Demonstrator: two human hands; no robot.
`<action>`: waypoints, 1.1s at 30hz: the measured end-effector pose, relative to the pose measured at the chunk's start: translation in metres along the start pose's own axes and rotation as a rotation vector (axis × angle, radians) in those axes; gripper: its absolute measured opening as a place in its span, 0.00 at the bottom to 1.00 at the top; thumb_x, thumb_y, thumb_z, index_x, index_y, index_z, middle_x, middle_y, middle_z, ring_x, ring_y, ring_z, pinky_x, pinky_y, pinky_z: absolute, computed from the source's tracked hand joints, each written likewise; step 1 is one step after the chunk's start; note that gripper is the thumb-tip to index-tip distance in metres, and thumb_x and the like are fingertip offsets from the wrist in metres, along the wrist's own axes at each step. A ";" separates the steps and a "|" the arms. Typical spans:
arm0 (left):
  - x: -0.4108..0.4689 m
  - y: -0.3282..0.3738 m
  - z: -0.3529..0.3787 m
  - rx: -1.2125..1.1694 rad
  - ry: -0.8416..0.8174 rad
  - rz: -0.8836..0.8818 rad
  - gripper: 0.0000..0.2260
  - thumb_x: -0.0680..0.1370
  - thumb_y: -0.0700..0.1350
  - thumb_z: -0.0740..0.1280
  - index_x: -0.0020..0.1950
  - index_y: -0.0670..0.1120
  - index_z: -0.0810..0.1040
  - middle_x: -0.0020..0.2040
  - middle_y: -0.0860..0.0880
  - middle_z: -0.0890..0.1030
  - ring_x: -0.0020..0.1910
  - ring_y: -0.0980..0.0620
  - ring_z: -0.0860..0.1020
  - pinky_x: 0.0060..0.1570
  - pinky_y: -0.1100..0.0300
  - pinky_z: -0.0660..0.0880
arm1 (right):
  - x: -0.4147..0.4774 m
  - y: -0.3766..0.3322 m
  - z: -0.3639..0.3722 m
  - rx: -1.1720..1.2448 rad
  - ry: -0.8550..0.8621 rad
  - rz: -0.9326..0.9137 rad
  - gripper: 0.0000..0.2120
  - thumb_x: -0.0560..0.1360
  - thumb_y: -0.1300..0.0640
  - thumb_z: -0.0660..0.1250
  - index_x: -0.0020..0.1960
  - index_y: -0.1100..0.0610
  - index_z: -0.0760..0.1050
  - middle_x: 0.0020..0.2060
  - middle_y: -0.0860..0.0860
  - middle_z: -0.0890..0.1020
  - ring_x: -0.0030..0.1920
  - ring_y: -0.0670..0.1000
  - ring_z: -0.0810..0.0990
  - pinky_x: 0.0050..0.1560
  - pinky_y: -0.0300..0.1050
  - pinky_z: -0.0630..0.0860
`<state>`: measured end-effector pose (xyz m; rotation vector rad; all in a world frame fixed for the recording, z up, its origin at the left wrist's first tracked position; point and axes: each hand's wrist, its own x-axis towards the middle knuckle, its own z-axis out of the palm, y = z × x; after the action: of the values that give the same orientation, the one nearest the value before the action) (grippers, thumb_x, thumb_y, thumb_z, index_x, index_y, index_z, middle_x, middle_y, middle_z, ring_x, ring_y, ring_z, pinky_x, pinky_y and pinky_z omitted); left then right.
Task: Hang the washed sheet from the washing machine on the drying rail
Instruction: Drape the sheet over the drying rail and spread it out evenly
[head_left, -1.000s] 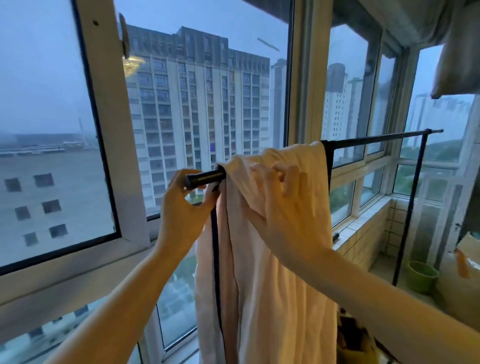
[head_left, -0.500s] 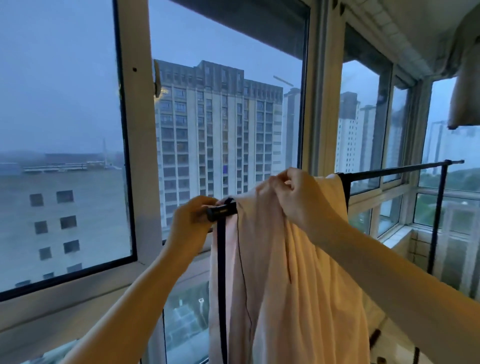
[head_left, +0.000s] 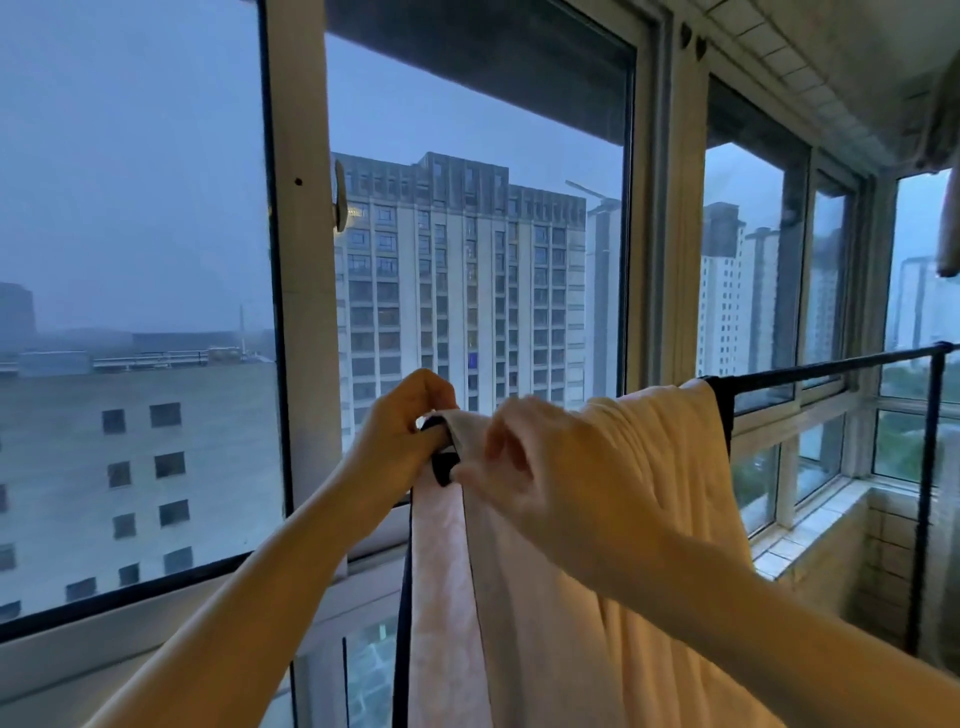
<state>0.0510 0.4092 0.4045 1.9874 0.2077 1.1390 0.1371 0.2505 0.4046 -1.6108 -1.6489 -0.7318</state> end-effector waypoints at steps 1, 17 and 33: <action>0.000 0.002 0.000 0.007 0.000 0.009 0.10 0.76 0.35 0.65 0.41 0.49 0.74 0.39 0.46 0.78 0.36 0.49 0.77 0.39 0.47 0.77 | -0.002 -0.002 0.005 -0.027 -0.034 0.013 0.13 0.73 0.37 0.63 0.43 0.45 0.65 0.36 0.40 0.72 0.36 0.39 0.72 0.40 0.33 0.71; 0.011 -0.002 -0.027 0.302 -0.230 0.085 0.12 0.68 0.30 0.73 0.43 0.45 0.77 0.39 0.50 0.78 0.37 0.53 0.78 0.43 0.54 0.80 | 0.014 0.031 0.006 0.689 -0.036 0.628 0.06 0.77 0.52 0.65 0.51 0.55 0.75 0.40 0.53 0.83 0.44 0.50 0.83 0.48 0.46 0.81; 0.010 0.000 -0.034 -0.290 -0.353 -0.281 0.06 0.67 0.41 0.71 0.42 0.40 0.82 0.38 0.45 0.82 0.38 0.51 0.81 0.39 0.64 0.78 | 0.011 0.026 0.002 0.357 0.038 0.258 0.07 0.77 0.53 0.66 0.43 0.55 0.78 0.29 0.49 0.80 0.32 0.46 0.80 0.36 0.35 0.76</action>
<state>0.0304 0.4332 0.4199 1.7952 0.1242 0.5914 0.1635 0.2601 0.4103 -1.5008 -1.4148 -0.3135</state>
